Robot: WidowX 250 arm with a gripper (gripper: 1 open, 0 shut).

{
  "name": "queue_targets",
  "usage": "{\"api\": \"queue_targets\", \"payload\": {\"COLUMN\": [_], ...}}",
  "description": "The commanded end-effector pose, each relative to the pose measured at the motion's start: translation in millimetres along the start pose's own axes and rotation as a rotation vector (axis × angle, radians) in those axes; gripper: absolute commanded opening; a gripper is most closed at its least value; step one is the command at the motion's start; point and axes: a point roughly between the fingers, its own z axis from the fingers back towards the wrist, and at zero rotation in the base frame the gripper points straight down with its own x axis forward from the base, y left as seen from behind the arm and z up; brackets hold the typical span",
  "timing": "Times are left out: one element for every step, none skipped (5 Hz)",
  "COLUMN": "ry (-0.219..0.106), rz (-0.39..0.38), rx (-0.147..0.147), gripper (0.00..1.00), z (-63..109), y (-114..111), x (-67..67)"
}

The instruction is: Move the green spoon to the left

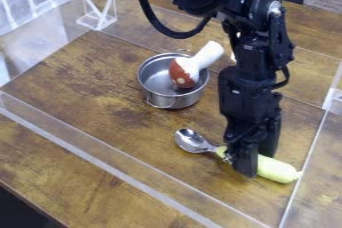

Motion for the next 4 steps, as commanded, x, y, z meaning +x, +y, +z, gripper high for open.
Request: {"api": "queue_targets", "payload": {"ry": [-0.008,-0.03,-0.051,-0.058], "rz": [0.013,0.009,-0.006,-0.009], "rx": [-0.069,-0.081,-0.114,-0.142], "gripper": [0.0,0.0,0.0,0.0], "z": [24.4,38.3,65.8,104.4], "y": [-7,-3,-1,6], "x": [11.7,20.7,26.7,35.7]}}
